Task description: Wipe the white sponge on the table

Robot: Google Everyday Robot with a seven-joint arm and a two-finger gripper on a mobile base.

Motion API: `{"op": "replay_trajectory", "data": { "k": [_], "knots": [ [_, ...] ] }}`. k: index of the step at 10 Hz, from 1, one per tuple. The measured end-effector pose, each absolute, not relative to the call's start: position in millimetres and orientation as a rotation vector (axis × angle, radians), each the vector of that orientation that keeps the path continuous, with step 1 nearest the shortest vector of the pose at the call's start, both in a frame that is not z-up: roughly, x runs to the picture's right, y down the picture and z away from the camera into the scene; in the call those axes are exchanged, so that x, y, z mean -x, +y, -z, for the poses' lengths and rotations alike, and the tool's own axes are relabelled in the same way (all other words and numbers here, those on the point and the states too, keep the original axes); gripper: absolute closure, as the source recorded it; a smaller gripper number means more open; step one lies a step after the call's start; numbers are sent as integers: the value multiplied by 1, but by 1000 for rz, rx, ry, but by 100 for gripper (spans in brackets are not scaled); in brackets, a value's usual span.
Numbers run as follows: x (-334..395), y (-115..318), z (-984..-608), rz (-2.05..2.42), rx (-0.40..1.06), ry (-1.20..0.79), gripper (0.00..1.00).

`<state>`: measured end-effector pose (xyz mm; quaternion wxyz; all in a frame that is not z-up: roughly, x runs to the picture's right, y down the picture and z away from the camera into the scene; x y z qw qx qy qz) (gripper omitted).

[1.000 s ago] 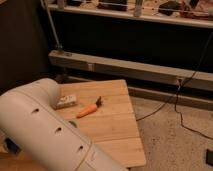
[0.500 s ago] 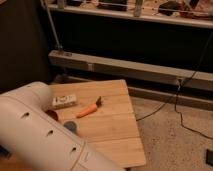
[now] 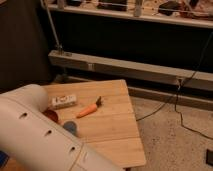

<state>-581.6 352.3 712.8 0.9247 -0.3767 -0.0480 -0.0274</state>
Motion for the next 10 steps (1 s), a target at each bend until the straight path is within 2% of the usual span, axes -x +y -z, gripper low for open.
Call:
{"op": "replay_trajectory", "data": {
  "k": [7, 10],
  "knots": [
    [572, 378, -678, 117, 805, -139, 63],
    [557, 389, -674, 102, 822, -127, 63]
  ]
}}
